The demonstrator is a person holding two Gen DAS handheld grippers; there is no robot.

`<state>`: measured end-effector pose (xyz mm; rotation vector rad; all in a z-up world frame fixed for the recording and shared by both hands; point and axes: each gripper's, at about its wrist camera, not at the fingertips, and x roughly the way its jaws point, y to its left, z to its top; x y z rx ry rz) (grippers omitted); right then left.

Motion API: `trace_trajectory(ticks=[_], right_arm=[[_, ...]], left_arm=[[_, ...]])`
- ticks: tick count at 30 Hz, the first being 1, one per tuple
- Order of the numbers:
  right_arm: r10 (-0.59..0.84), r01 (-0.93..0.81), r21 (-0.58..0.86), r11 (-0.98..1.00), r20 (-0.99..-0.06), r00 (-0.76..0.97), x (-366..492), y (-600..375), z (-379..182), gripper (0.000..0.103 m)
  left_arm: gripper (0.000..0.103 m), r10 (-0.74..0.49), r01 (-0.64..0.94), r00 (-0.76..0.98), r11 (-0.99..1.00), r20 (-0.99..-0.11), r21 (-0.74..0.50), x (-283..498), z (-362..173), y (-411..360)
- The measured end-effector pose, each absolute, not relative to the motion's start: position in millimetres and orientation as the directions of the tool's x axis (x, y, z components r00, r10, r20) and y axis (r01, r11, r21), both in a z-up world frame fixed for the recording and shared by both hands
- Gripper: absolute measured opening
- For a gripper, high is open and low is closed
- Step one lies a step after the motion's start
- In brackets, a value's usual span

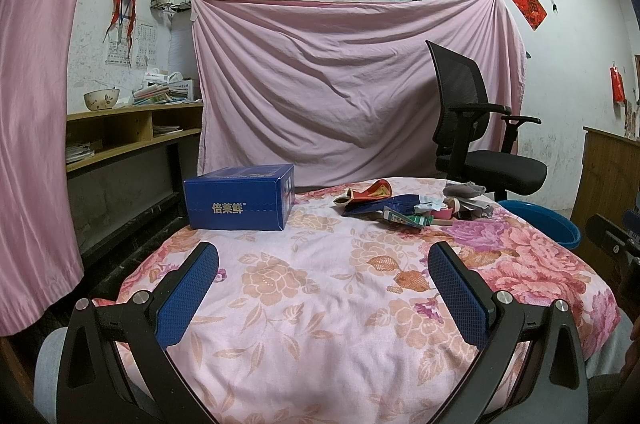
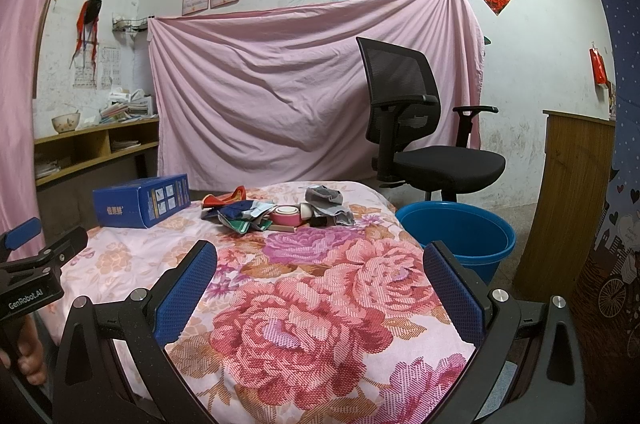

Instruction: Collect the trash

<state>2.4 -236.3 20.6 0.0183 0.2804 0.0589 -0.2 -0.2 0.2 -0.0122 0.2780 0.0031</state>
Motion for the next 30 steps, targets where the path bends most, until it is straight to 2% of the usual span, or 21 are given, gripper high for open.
trace_trajectory(ticks=[22,30], right_arm=[[0.058,-0.053,0.026,0.998,-0.274,0.96,0.6,-236.6,22.7,0.103],[0.053,-0.046,0.034,0.998,-0.271,0.961,0.9,-237.2,24.8,0.103]], left_arm=[[0.102,0.007,-0.012,0.96,1.0,-0.281,-0.018,5.0,-3.5,-7.7],[0.102,-0.009,0.004,0.964,1.0,-0.267,-0.02,4.5,11.0,-8.0]])
